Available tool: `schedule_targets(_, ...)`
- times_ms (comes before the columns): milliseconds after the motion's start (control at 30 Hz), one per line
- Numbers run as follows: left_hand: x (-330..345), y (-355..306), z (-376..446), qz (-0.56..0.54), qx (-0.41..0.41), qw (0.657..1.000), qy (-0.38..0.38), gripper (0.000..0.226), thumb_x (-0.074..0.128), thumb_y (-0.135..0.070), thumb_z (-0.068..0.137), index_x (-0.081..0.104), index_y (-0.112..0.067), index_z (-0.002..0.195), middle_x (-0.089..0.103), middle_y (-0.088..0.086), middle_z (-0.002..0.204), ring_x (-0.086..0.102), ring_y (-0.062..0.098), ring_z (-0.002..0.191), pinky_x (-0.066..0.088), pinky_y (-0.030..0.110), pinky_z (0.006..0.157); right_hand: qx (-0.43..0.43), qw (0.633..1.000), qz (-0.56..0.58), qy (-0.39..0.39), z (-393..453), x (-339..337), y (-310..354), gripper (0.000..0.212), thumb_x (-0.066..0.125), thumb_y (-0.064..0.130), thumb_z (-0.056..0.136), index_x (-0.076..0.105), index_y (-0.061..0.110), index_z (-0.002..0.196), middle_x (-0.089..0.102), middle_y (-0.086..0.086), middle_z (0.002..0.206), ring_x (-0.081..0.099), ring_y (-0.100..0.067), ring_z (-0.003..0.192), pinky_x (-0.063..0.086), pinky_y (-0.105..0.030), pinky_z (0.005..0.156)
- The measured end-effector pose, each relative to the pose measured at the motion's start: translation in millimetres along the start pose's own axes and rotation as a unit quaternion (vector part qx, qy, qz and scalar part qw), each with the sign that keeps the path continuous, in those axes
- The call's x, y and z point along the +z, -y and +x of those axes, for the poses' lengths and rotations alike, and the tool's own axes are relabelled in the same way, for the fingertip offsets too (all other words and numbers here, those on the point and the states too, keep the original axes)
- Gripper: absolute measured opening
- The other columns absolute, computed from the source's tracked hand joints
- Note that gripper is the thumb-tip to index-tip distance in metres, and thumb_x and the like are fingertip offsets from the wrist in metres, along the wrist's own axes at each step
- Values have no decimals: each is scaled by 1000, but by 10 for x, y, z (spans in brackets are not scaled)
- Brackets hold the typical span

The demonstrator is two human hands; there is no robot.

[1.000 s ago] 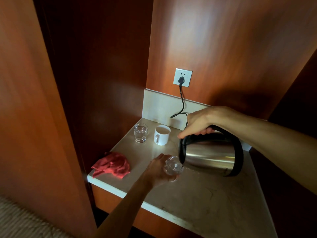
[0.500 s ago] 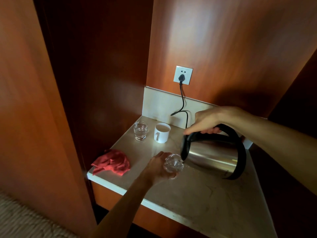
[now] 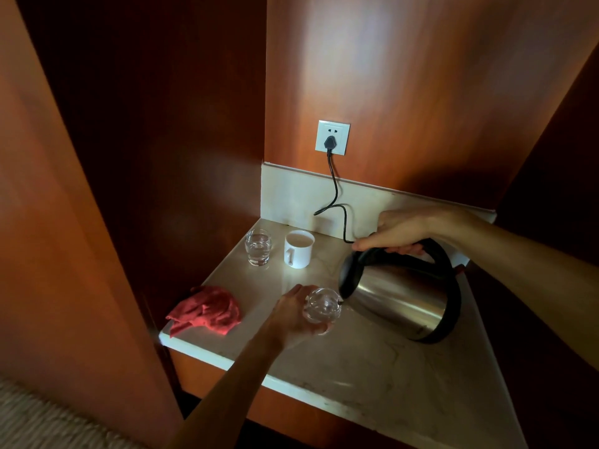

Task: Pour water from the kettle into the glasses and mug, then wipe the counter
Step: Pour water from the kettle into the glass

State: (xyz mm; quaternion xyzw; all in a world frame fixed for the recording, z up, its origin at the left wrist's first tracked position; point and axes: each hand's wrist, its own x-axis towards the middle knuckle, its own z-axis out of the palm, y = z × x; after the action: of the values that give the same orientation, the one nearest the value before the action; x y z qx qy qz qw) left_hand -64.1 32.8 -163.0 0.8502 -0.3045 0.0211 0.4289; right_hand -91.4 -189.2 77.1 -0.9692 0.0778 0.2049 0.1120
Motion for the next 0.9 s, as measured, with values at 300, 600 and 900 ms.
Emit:
schedule_targets(300, 17, 32, 3, 1, 1, 1000, -1, 80, 89, -51, 52, 56, -37, 123, 62, -17, 111, 64, 2, 91, 57, 24, 83, 6, 999, -31, 14, 10, -60, 210, 61, 65, 69, 84, 46, 19, 56, 40, 1, 43, 33, -19, 36, 33, -25, 47)
schedule_targets(600, 6, 30, 7, -5, 7, 1000, -1, 90, 90, -48, 54, 40, -43, 129, 65, -13, 113, 66, 6, 95, 58, 27, 86, 19, 995, -90, 36, 103, -109, 548, 52, 65, 64, 80, 49, 17, 64, 39, 2, 46, 32, -19, 36, 31, -23, 46)
schedule_targets(900, 21, 56, 12, -15, 1, 1000, 2, 81, 91, -46, 55, 54, -38, 126, 63, -11, 117, 65, 8, 100, 57, 30, 90, 27, 989, -133, 53, 174, -126, 714, 49, 64, 63, 75, 48, 19, 61, 37, 2, 47, 30, -20, 36, 32, -21, 45)
